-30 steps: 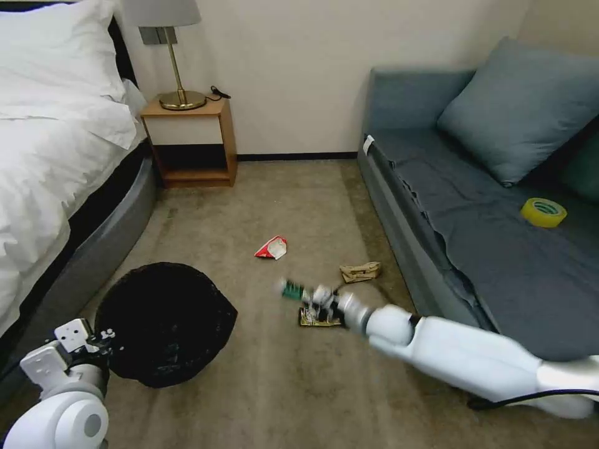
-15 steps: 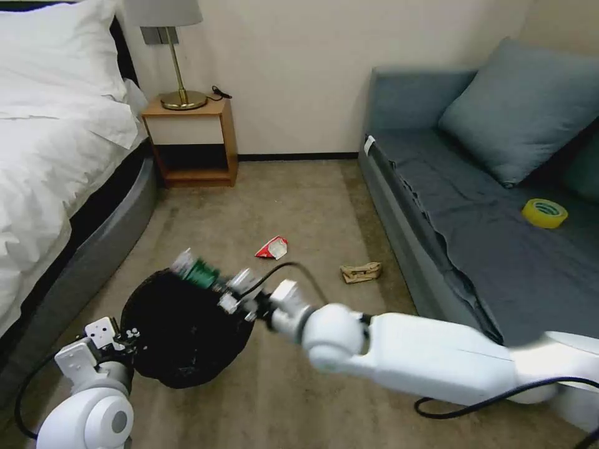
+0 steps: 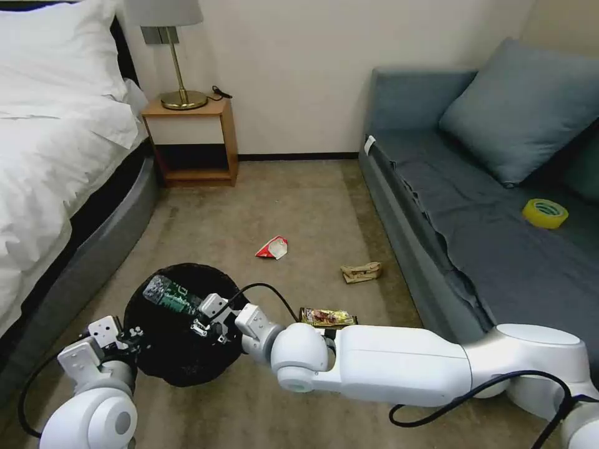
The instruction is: Pick up the trash bin, then pick up the garbage on the floor and place it into the trash bin.
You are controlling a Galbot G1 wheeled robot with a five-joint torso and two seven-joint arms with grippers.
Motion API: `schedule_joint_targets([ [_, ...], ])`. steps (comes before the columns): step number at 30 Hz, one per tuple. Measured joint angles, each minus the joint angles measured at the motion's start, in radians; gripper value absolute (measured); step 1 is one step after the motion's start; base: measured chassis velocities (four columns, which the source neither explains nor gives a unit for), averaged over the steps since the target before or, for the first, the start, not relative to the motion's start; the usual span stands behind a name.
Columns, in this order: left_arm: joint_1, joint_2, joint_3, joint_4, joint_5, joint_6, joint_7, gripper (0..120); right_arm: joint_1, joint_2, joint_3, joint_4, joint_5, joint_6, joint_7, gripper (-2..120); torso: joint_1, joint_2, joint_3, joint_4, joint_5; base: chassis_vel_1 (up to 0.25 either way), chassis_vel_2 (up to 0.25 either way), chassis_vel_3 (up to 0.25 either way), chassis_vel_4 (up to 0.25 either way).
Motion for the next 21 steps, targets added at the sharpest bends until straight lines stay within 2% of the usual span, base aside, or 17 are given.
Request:
schedule_joint_targets([
  [1,0.0,0.0,0.0,0.0,0.0,0.0,0.0,3,0.0,0.0,0.0,0.0,0.0,0.0,0.0,51,0.0,0.0,0.0,0.0,0.0,0.0,0.0,0.0,0.0],
  [5,-0.003,-0.001,0.004,0.001,0.001,0.0,0.0,3,-0.01,0.003,0.002,0.003,0.003,-0.004,0.008,68,0.0,0.0,0.0,0.0,0.0,0.0,0.0,0.0,0.0],
  [6,-0.003,-0.001,0.004,0.001,0.001,0.0,0.0,3,-0.01,0.003,0.002,0.003,0.003,-0.004,0.008,68,0.0,0.0,0.0,0.0,0.0,0.0,0.0,0.0,0.0],
  [10,-0.002,-0.004,0.006,0.001,0.001,0.0,0.0,3,-0.015,0.008,0.008,0.008,0.002,-0.006,0.016,86,0.0,0.0,0.0,0.0001,0.0,0.0,0.0,0.0,0.0],
  [11,-0.002,-0.004,0.006,0.001,0.001,0.0,0.0,3,-0.015,0.008,0.008,0.008,0.002,-0.006,0.016,86,0.0,0.0,0.0,0.0001,0.0,0.0,0.0,0.0,0.0],
  [12,-0.001,-0.004,0.006,0.001,0.001,0.0,0.0,3,-0.018,0.005,0.023,0.014,-0.001,-0.006,0.021,92,0.0,0.0,0.0,0.0002,0.0,0.0,0.0,0.0,0.0],
  [14,-0.001,-0.005,0.005,0.001,0.001,-0.001,0.001,3,-0.023,-0.012,0.095,0.036,-0.002,-0.006,0.03,99,0.0,0.0,0.0,0.0003,0.0001,0.0,0.0,0.0,0.0],
  [15,-0.001,-0.005,0.005,0.001,0.001,-0.001,0.001,3,-0.023,-0.012,0.095,0.036,-0.002,-0.006,0.03,99,0.0,0.0,0.0,0.0003,0.0001,0.0,0.0,0.0,0.0],
  [21,-0.005,0.0,0.002,0.002,-0.004,-0.002,0.002,3,-0.075,-0.132,0.341,0.1,-0.012,0.003,0.035,100,0.0,0.0,0.0,-0.0001,0.0002,0.0,0.0,0.0,0.0],
])
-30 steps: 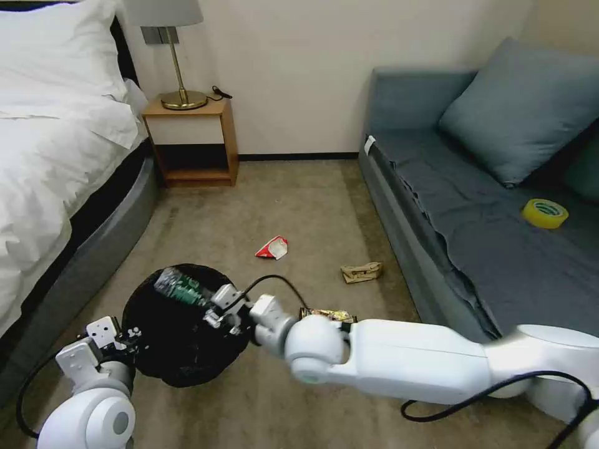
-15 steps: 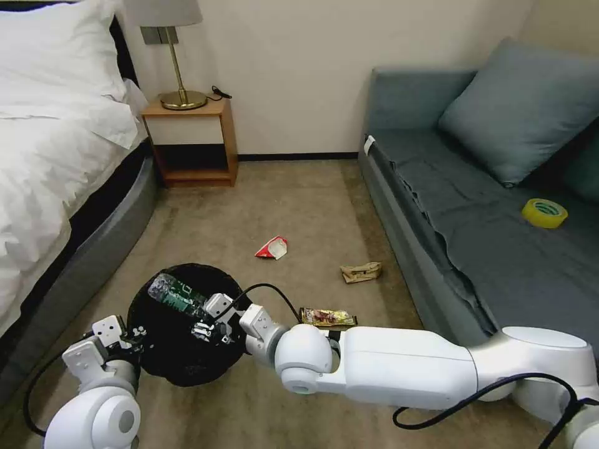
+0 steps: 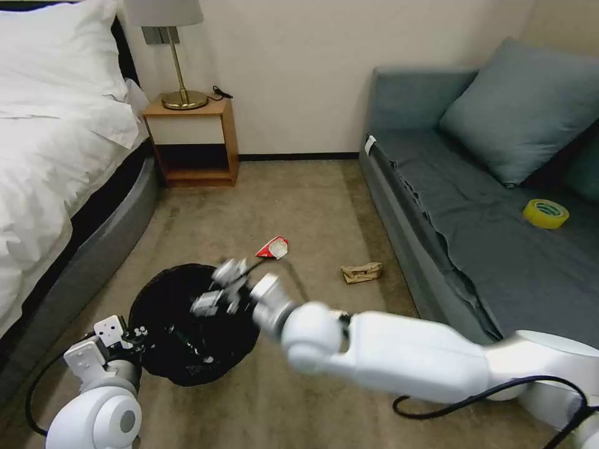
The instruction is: Pick up the trash bin, then pick up the garbage on the floor and place it into the trash bin.
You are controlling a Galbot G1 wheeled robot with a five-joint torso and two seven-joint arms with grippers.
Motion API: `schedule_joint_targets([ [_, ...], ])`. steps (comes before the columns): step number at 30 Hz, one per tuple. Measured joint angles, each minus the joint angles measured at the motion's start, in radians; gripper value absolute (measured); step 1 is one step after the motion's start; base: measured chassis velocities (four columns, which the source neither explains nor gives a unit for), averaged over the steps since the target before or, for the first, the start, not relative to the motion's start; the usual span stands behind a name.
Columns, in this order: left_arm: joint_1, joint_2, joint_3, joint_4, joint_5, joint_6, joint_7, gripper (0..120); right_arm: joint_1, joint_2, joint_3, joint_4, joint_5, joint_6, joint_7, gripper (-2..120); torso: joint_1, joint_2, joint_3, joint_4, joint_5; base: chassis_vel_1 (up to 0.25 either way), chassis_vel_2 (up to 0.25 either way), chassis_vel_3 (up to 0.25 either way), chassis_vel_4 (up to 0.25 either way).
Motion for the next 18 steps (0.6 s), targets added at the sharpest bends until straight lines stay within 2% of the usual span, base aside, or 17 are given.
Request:
schedule_joint_targets([
  [3,0.002,0.004,-0.002,0.0,-0.002,-0.001,0.001,3,-0.117,-0.062,0.19,0.059,-0.055,0.016,-0.003,100,0.0,0.0,0.0,0.0002,0.0002,0.0,0.0,0.0,0.0],
  [4,0.002,0.004,-0.002,0.0,-0.002,-0.001,0.001,3,-0.117,-0.062,0.19,0.059,-0.055,0.016,-0.003,100,0.0,0.0,0.0,0.0002,0.0002,0.0,0.0,0.0,0.0],
  [7,0.003,0.008,-0.005,0.0,-0.004,-0.002,0.002,3,-0.292,-0.12,0.457,0.163,-0.174,0.023,-0.008,100,0.0,0.0,0.0,0.0002,0.0002,0.0,0.0,0.0,0.0],
  [8,0.003,0.008,-0.005,0.0,-0.004,-0.002,0.002,3,-0.292,-0.12,0.457,0.163,-0.174,0.023,-0.008,100,0.0,0.0,0.0,0.0002,0.0002,0.0,0.0,0.0,0.0],
  [10,0.003,0.008,-0.006,0.002,-0.004,-0.005,0.003,3,-0.454,-0.148,0.632,0.252,-0.278,0.02,0.016,100,0.0,0.0,0.0,0.0001,0.0002,0.0,0.0,0.0,0.0],
  [11,0.003,0.008,-0.007,0.004,-0.004,-0.006,0.003,3,-0.532,-0.15,0.698,0.282,-0.319,0.018,0.03,100,0.0,0.0,0.0,-0.0002,0.0003,0.0,0.0,0.0,0.0],
  [12,0.003,0.008,-0.007,0.004,-0.004,-0.006,0.003,3,-0.532,-0.15,0.698,0.282,-0.319,0.018,0.03,100,0.0,0.0,0.0,-0.0002,0.0003,0.0,0.0,0.0,0.0],
  [14,0.001,0.009,-0.007,0.007,-0.004,-0.007,0.004,3,-0.684,-0.138,0.819,0.336,-0.385,0.01,0.053,100,0.0,0.0,0.0,-0.0002,0.0004,0.0,0.0,0.0,0.0],
  [17,-0.001,0.01,-0.008,0.011,-0.004,-0.01,0.006,3,-0.92,-0.073,0.956,0.416,-0.482,-0.005,0.086,100,0.0,0.0,0.0,0.0,0.0,0.0,0.0,0.0,0.0],
  [18,-0.001,0.01,-0.008,0.011,-0.004,-0.01,0.006,3,-0.92,-0.073,0.956,0.416,-0.482,-0.005,0.086,100,0.0,0.0,0.0,0.0,0.0,0.0,0.0,0.0,0.0],
])
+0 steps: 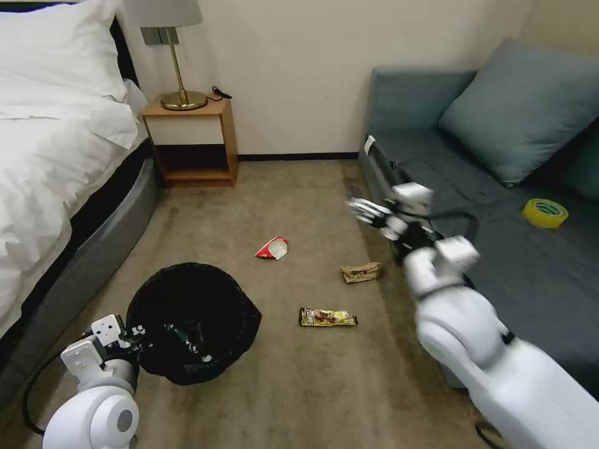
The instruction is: Pick up the trash bin, then pick up the garbage on the floor and place it into the trash bin.
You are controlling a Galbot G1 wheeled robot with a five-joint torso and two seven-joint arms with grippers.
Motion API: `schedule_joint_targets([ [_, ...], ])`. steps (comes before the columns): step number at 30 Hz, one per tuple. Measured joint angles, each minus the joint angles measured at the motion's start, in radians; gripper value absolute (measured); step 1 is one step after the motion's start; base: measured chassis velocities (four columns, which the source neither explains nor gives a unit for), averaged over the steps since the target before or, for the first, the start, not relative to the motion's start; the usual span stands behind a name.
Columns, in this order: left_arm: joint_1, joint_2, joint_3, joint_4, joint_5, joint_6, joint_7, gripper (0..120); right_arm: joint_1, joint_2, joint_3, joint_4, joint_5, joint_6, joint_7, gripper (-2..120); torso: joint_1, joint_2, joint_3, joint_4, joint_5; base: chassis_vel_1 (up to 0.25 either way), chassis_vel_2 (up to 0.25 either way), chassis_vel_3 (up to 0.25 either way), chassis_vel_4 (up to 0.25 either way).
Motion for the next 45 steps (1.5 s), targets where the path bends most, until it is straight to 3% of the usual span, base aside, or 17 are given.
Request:
schedule_joint_targets([
  [4,-0.001,0.005,-0.012,0.004,-0.001,-0.004,0.003,3,-0.201,0.116,0.046,0.047,-0.164,0.024,0.0,100,0.0,0.0,0.0,0.0,-0.0001,0.0,0.0,0.0,0.0],
  [9,0.004,0.008,-0.02,0.003,-0.009,-0.008,0.006,3,-0.295,0.216,0.017,0.064,-0.241,0.044,-0.015,100,0.0,0.0,0.0,0.0003,-0.0003,0.0,0.0,0.0,0.0],
  [16,0.005,0.007,-0.024,0.002,-0.015,-0.012,0.008,3,-0.354,0.257,-0.002,0.048,-0.296,0.098,-0.039,100,0.0,0.0,0.0,0.0003,-0.0003,0.0,0.0,0.0,0.0],
  [36,-0.01,0.008,-0.021,0.023,-0.017,-0.013,0.009,3,-0.309,0.235,-0.011,-0.002,-0.291,0.117,-0.052,100,0.0,0.0,0.0,0.0002,-0.0003,-0.111,0.107,0.106,-0.111],
  [45,-0.019,0.009,-0.019,0.045,-0.016,-0.015,0.01,3,-0.253,0.186,-0.021,-0.055,-0.275,0.133,-0.076,100,0.0,0.0,0.0,0.0003,-0.0001,-0.038,0.056,0.04,-0.048],
])
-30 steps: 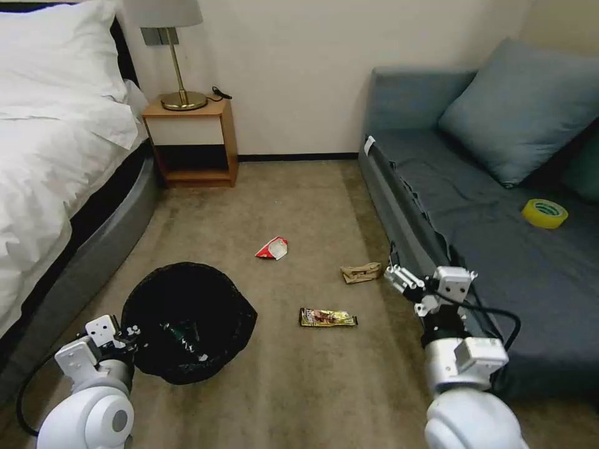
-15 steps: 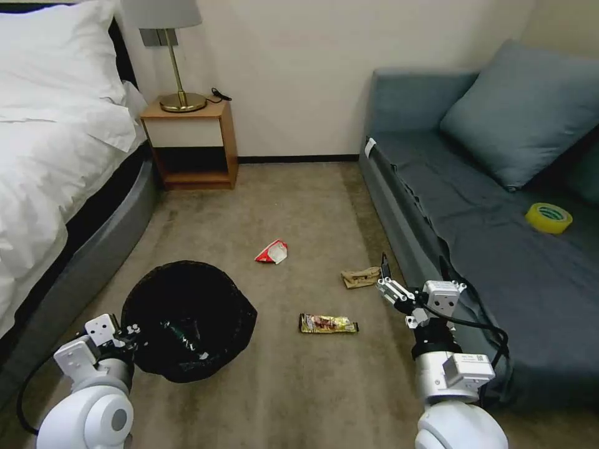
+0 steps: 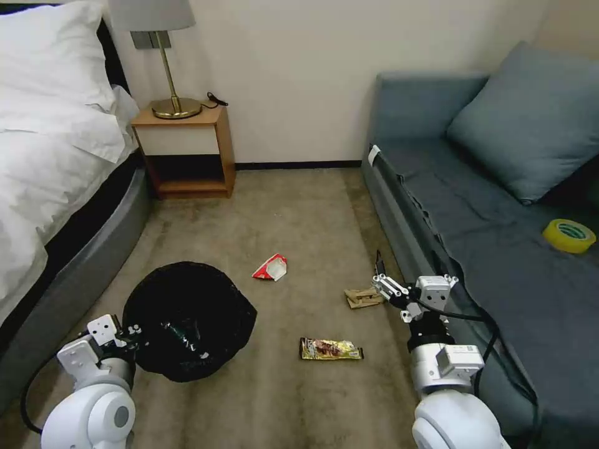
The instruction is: Pick up the trash bin, then pick up the garbage on the floor and place it into the trash bin.
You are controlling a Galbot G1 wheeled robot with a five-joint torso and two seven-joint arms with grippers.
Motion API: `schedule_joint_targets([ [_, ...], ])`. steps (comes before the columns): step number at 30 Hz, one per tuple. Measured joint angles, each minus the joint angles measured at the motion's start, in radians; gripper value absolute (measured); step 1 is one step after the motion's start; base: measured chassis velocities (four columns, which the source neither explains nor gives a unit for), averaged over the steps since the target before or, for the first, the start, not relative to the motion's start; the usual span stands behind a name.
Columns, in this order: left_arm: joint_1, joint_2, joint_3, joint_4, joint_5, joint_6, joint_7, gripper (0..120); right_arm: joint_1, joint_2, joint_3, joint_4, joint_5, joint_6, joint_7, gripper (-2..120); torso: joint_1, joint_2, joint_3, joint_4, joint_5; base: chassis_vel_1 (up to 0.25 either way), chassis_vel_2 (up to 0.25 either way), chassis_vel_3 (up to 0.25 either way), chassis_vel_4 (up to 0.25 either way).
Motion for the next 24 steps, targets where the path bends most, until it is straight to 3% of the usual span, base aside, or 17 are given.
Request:
schedule_joint_targets([
  [5,-0.003,-0.001,-0.001,0.011,0.0,-0.002,0.001,3,0.026,-0.007,-0.016,-0.03,0.007,-0.007,-0.01,100,0.0,0.0,0.0,0.0,0.0,0.0,0.0,0.0,0.0],
  [10,-0.003,0.001,-0.007,0.017,0.0,-0.004,0.003,3,0.078,-0.065,-0.002,-0.111,-0.043,0.039,-0.092,100,0.0,0.0,0.0,-0.0002,0.0,0.0,0.0,0.0,0.0],
  [15,0.0,-0.004,-0.004,0.019,0.002,-0.009,0.003,3,0.185,-0.173,-0.013,-0.285,-0.164,0.053,-0.223,100,0.0,0.0,0.0,0.0001,0.0001,0.0,0.0,0.0,0.0],
  [18,0.003,-0.008,0.0,0.019,0.006,-0.011,0.004,3,0.267,-0.256,-0.058,-0.417,-0.301,0.052,-0.378,100,0.0,0.0,0.0,-0.0001,0.0001,0.0,0.0,0.0,0.0],
  [24,0.009,-0.01,-0.005,0.017,0.008,-0.012,0.004,3,0.376,-0.32,-0.201,-0.56,-0.436,0.06,-0.503,100,0.0,0.0,0.0,-0.0001,0.0001,0.0,0.0,0.0,0.0],
])
